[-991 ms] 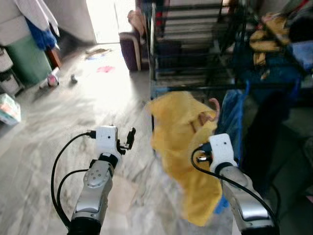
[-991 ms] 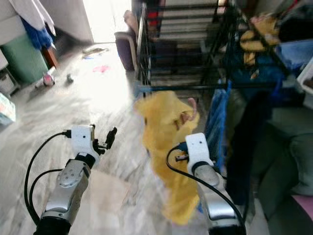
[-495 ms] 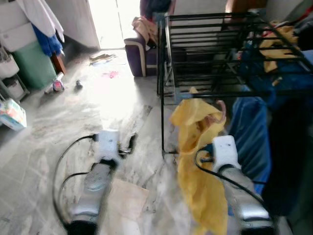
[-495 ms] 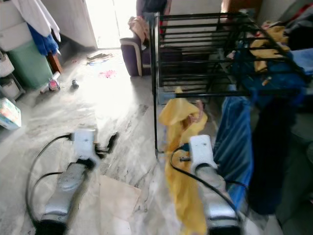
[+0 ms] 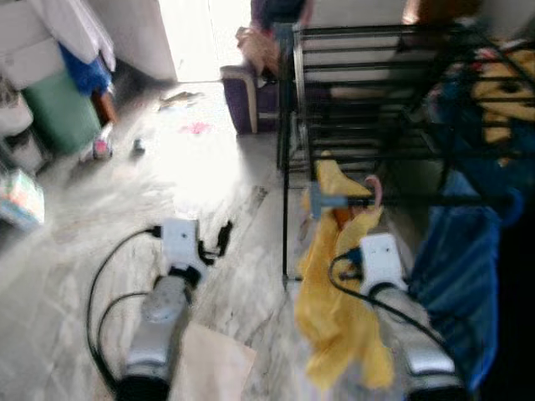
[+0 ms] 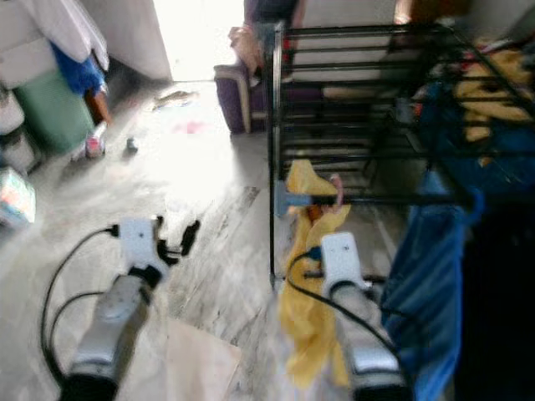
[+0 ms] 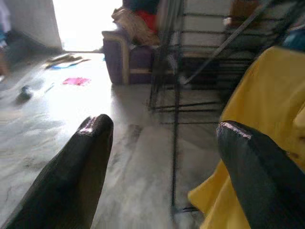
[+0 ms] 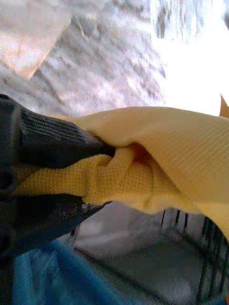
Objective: Hang hanger
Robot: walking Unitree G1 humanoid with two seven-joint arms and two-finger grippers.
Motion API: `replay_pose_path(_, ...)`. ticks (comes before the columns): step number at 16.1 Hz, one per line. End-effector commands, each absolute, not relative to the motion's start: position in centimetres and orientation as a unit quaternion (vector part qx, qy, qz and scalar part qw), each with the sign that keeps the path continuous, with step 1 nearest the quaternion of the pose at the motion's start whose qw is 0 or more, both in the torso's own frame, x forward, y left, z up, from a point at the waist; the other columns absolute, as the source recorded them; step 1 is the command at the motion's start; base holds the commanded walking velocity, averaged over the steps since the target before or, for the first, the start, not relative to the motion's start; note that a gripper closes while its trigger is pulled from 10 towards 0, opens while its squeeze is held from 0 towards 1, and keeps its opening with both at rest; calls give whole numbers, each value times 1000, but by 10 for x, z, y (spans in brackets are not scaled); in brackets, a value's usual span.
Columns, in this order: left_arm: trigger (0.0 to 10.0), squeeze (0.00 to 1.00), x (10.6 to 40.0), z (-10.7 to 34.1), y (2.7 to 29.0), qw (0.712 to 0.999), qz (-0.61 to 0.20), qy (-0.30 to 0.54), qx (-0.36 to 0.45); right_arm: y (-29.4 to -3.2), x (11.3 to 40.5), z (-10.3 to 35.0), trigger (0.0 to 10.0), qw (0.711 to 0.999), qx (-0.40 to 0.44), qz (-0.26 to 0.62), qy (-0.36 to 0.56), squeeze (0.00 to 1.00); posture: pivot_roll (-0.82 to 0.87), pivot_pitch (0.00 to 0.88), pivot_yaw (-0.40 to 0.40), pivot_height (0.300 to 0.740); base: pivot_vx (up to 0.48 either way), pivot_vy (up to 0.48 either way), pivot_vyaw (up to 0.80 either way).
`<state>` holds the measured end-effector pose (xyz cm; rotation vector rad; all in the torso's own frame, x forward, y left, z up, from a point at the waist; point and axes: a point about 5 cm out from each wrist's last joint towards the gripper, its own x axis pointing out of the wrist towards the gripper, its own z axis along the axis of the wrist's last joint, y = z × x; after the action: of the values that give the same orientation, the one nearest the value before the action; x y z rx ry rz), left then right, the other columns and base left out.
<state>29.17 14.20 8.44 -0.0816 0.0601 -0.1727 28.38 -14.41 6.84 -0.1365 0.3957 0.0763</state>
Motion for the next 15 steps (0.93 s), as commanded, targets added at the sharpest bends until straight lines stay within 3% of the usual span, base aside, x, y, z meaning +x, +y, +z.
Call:
replay_pose_path(1,10000,0,292,85,143,995,-83,30,-42,-138,292,85,10000,983,-69,60,162,0,-50,1,52,740,0,0,0)
replay_pose_path(9,10000,0,294,85,143,995,-84,34,-48,-131,283,58,10000,961,-61,75,259,0,-43,0,48,740,0,0,0)
replay_pose_path(15,10000,0,295,87,140,993,-95,32,-57,-150,285,57,10000,964,-26,-25,265,0,-41,0,57,740,0,0,0)
